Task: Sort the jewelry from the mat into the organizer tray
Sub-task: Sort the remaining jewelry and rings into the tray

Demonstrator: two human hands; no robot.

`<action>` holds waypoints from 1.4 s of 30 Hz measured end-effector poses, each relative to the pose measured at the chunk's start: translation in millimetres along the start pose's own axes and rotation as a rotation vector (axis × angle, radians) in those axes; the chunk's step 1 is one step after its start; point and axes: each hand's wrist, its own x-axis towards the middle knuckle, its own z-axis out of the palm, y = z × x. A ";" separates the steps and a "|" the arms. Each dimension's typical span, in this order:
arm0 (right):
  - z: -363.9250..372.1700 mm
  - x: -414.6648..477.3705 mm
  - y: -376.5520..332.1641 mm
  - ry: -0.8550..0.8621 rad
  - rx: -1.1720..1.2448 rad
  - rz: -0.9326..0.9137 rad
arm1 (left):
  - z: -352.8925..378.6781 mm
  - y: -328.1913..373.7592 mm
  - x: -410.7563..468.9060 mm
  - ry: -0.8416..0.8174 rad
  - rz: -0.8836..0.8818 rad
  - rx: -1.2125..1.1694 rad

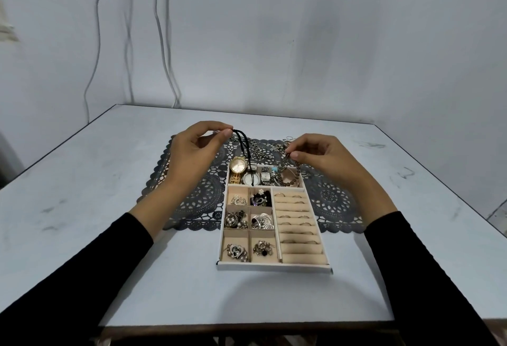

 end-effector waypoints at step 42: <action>1.7 27.3 26.3 -0.060 -0.207 0.087 | 6.6 -13.1 -4.6 -0.058 0.019 0.081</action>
